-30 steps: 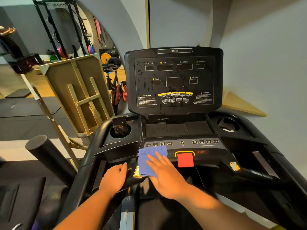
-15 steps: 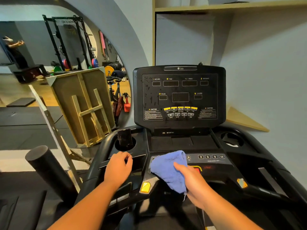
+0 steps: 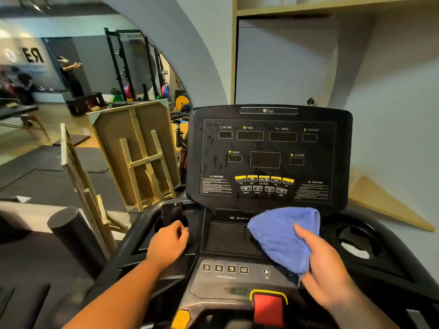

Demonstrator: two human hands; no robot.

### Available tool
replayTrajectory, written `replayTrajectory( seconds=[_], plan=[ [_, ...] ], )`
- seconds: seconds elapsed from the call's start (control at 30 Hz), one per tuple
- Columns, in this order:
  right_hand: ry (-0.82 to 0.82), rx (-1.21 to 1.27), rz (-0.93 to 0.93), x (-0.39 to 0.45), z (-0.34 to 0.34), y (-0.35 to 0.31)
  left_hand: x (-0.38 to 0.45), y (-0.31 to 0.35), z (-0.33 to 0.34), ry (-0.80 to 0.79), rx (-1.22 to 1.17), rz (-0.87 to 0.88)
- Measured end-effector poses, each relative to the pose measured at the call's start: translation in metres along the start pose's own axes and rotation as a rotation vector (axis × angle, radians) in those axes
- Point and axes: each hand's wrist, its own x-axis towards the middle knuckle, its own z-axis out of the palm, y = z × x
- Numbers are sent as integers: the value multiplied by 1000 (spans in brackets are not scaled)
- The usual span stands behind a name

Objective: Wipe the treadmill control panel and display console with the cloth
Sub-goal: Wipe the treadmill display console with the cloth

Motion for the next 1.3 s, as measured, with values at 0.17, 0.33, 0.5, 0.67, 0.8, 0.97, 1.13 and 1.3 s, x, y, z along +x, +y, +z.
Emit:
replayTrajectory(
  seconds=[0.17, 0.33, 0.5, 0.67, 0.8, 0.97, 1.13, 1.3],
  plan=[
    [17, -12, -149, 45, 5, -43, 5, 3, 7, -54, 131, 64],
    [186, -174, -452, 76, 55, -94, 12, -1, 6, -116, 147, 112],
    [285, -684, -912, 133, 119, -114, 14, -7, 9, -121, 95, 99],
    [306, -1743, -1139, 217, 157, -49, 18, -15, 12, -127, 67, 136],
    [107, -2016, -1261, 212, 148, 13, 20, -16, 13, -153, 64, 152],
    [-184, -2190, -1360, 203, 102, 23, 19, -15, 11, -190, 44, 136],
    [252, -1900, -1213, 222, 162, -36, 21, -15, 10, -205, 34, 140],
    [90, -2014, -1299, 218, 186, 1, 20, -14, 9, -191, 25, 141]
  ],
)
